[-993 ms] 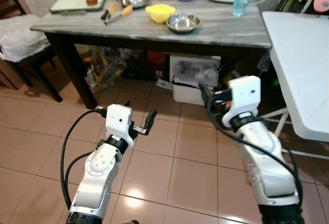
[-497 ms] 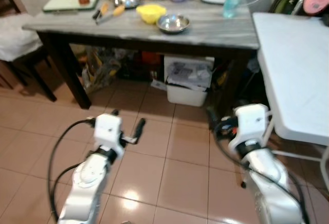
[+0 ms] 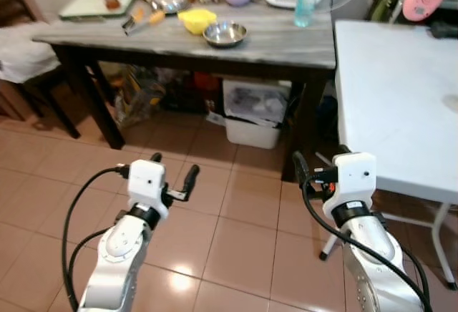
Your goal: Setting the table
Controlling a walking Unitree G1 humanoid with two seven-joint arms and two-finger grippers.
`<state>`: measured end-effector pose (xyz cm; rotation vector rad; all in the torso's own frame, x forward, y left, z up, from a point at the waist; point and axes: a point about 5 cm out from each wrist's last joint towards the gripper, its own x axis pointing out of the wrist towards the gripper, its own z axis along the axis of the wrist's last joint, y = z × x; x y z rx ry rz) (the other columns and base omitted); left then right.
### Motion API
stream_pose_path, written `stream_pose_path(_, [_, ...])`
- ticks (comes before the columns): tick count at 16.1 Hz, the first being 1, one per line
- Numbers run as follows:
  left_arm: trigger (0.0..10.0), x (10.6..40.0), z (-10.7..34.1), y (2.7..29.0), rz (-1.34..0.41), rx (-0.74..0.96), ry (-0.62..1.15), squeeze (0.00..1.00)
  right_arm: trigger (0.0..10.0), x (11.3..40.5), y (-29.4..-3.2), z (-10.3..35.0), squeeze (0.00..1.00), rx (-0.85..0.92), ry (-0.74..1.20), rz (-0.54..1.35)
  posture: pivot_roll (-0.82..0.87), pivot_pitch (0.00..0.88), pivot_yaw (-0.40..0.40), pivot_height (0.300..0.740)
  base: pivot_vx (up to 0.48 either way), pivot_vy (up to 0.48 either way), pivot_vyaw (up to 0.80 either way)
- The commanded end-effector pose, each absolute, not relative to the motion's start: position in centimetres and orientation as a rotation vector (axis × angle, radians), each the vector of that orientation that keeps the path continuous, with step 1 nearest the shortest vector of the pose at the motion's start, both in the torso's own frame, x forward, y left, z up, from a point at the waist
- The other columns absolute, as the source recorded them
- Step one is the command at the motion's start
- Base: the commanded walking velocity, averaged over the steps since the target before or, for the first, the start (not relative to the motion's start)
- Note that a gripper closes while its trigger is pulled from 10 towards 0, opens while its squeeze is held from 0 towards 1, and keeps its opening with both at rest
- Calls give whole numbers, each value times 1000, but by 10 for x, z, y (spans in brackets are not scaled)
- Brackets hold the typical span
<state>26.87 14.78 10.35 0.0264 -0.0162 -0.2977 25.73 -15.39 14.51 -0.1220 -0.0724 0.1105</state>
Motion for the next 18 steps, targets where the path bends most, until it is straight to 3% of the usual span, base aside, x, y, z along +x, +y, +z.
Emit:
stream_pose_path(1, [10000,269,106,140,-320,18,-26,0,10000,257,-159,147,0,-131,-77,93,-67,107,48,740,0,-379,0])
stream_pose_path(13, [10000,272,109,136,-327,9,-33,0,10000,265,-154,151,0,-130,-86,108,-66,116,45,740,0,-380,0])
stream_pose_path(18, [10000,273,108,135,-334,13,-31,0,10000,267,-153,151,0,-134,-86,113,-67,113,45,740,0,-380,-465])
